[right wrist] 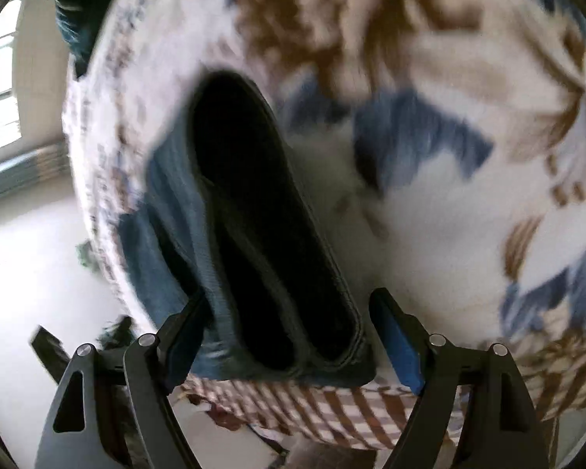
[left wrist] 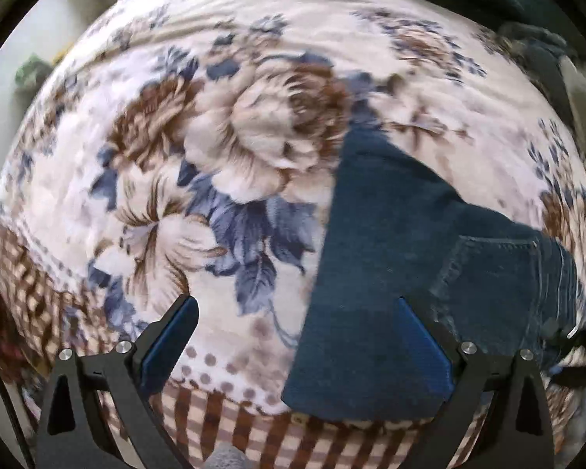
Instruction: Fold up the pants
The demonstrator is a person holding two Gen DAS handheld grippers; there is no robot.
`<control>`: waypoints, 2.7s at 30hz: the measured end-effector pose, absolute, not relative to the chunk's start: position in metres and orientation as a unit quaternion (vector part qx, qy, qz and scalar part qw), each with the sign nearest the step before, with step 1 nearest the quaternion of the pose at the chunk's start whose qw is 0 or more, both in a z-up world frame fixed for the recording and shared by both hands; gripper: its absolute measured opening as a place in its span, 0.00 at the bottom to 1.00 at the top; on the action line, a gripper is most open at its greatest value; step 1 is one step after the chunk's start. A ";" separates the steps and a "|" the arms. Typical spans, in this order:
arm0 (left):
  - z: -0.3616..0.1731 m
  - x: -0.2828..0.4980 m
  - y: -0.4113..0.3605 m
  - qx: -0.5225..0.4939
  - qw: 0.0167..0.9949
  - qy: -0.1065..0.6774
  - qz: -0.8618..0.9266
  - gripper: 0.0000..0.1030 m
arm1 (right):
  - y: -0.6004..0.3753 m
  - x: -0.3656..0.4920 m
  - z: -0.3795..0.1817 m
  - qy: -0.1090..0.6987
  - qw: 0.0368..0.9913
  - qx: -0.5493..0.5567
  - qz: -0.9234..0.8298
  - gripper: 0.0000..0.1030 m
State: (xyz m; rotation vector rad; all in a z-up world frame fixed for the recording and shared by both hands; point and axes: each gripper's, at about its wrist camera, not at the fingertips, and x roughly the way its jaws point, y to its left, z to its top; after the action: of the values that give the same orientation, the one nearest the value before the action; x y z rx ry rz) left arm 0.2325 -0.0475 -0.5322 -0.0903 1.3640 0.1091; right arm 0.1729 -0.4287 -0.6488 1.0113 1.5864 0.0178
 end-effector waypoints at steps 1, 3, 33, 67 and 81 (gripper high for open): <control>-0.538 0.235 -0.043 -0.052 0.768 0.636 0.050 0.99 | -0.427 0.171 -0.647 0.673 0.595 0.440 0.002 0.47; -0.548 0.237 -0.038 -0.068 0.758 0.647 0.042 0.99 | -0.421 0.167 -0.634 0.667 0.613 0.424 -0.018 0.37; -0.575 0.257 -0.055 -0.089 0.727 0.680 -0.037 0.99 | -0.432 0.108 -0.606 0.582 0.650 0.481 -0.088 0.24; -0.613 0.260 -0.048 -0.172 0.684 0.701 -0.108 1.00 | -0.394 0.088 -0.675 0.487 0.599 0.636 -0.023 0.83; -0.601 0.253 -0.061 -0.154 0.711 0.667 -0.162 0.43 | -0.376 0.105 -0.671 0.507 0.624 0.594 -0.042 0.62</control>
State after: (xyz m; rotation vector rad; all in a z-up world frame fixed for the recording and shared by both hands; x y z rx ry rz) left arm 0.2529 -0.0612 -0.6005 -0.3408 1.4784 -0.3604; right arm 0.1054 -0.3763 -0.6713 1.3626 1.1629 -0.0972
